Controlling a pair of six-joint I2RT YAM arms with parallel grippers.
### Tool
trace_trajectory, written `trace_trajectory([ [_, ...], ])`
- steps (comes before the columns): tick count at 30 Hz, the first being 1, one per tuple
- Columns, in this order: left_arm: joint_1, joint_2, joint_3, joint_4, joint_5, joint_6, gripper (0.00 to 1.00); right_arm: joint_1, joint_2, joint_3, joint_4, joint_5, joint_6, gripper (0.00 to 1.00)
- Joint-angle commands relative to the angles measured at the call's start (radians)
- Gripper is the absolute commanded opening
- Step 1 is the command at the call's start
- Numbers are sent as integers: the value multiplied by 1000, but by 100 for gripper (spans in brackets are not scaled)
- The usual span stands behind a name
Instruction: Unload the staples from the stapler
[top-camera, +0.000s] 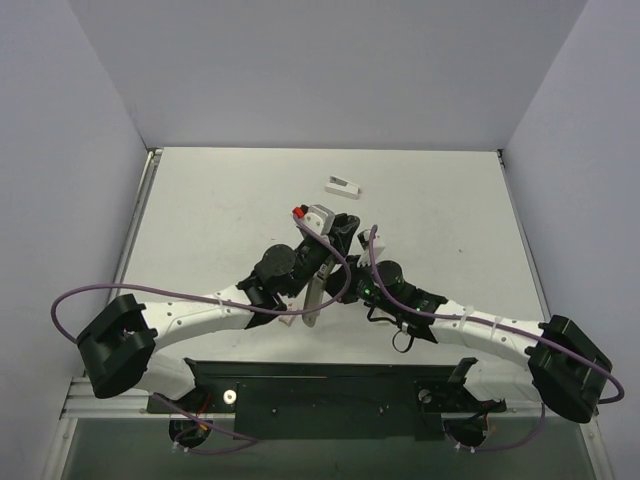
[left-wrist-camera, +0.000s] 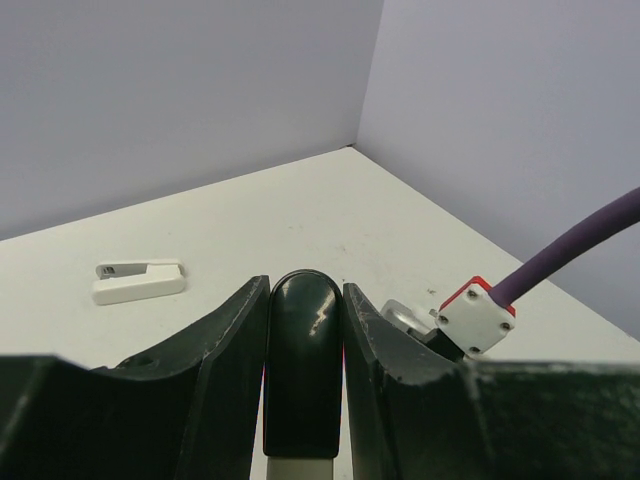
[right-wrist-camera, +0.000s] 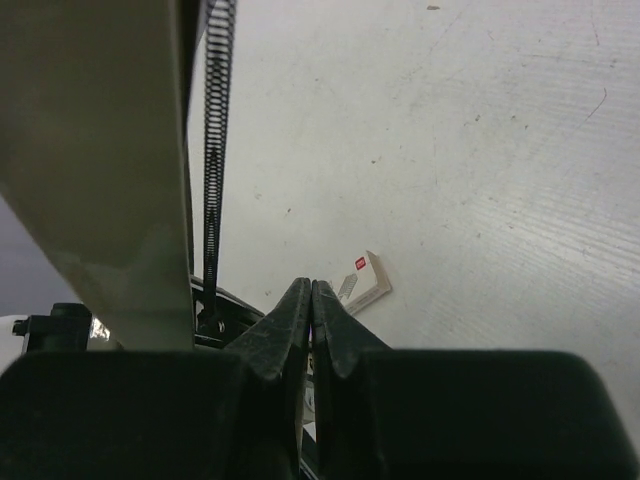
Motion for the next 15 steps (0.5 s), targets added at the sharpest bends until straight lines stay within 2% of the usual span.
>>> trace_trajectory([
  [1, 15, 19, 88, 150, 4, -2, 0, 1, 14, 40, 136, -57, 33, 0],
  [15, 75, 100, 114, 176, 42, -36, 0, -60, 68, 56, 249, -100, 104, 0],
])
